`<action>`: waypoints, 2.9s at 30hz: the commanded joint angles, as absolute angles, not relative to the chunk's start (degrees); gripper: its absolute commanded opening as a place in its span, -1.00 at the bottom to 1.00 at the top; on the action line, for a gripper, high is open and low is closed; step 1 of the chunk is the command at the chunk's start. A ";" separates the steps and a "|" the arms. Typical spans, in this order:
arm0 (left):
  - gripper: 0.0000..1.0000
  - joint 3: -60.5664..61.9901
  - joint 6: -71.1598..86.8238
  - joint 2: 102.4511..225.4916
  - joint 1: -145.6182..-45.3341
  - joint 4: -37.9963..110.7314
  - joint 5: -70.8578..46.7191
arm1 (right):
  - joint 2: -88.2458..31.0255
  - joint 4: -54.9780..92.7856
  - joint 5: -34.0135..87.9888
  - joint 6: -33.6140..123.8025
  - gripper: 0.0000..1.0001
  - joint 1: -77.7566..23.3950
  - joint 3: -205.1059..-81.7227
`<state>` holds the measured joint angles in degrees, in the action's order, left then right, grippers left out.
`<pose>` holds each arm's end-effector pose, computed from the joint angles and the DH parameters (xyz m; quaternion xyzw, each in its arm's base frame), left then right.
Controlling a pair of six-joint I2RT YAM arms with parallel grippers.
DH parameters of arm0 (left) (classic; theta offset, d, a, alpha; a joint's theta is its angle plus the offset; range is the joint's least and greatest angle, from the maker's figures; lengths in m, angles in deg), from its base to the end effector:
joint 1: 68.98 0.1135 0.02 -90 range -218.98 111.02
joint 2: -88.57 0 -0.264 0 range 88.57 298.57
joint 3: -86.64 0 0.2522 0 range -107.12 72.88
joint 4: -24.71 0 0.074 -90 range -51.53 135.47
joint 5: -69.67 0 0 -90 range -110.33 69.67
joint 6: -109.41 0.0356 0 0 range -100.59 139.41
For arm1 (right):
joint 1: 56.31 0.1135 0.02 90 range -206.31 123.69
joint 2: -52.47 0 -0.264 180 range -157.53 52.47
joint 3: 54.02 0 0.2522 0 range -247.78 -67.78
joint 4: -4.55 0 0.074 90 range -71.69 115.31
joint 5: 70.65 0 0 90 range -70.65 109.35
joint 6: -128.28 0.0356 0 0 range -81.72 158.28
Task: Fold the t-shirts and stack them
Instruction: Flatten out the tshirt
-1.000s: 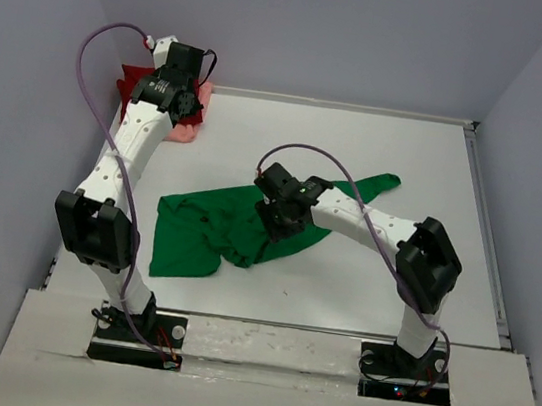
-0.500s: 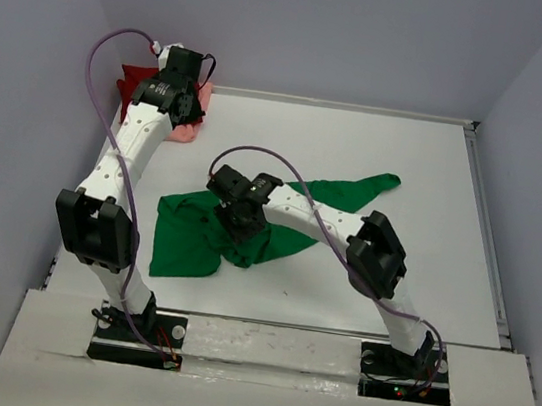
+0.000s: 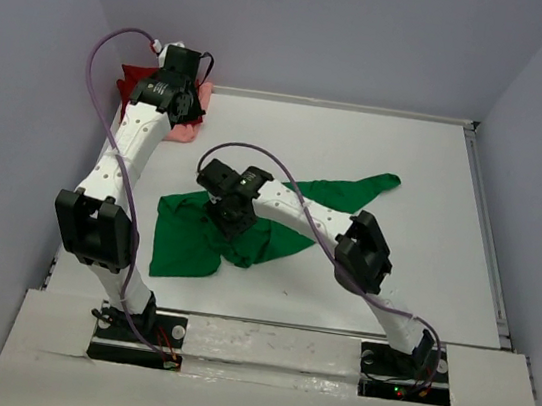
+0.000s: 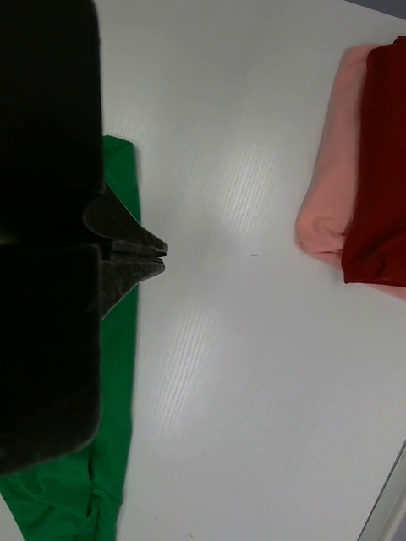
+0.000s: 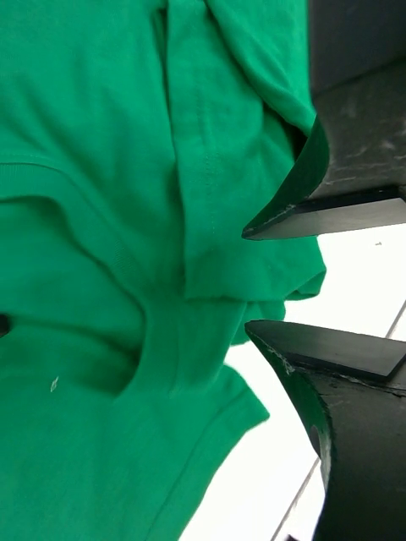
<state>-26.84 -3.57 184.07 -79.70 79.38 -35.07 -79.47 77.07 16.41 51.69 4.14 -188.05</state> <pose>0.3673 -0.0603 0.3894 -0.1519 0.8751 -0.0192 0.4590 0.2409 0.4212 0.2158 -0.3891 0.9050 0.0819 0.1510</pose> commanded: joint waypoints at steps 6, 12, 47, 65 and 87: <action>-0.95 -26.44 -2.03 182.43 -79.17 77.76 -33.95 | -82.70 81.42 16.97 49.53 -0.02 5.48 -195.67; -0.95 -26.87 -1.77 181.55 -78.73 77.76 -33.52 | -82.79 77.99 18.82 49.97 -0.03 5.48 -190.83; -0.93 -24.33 -1.07 179.53 -78.47 76.26 -30.70 | -80.33 78.69 15.39 51.64 -0.07 5.48 -192.05; -0.92 -24.15 -0.89 180.59 -78.38 75.91 -29.91 | -79.10 78.51 13.98 51.99 -0.08 5.48 -188.63; -0.92 -23.36 -0.63 179.88 -77.94 75.82 -29.38 | -80.07 76.32 13.73 53.31 -1.00 5.48 -186.70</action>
<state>-24.07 -1.80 181.71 -78.25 76.88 -29.91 -82.18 78.08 14.44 52.74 4.90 -186.98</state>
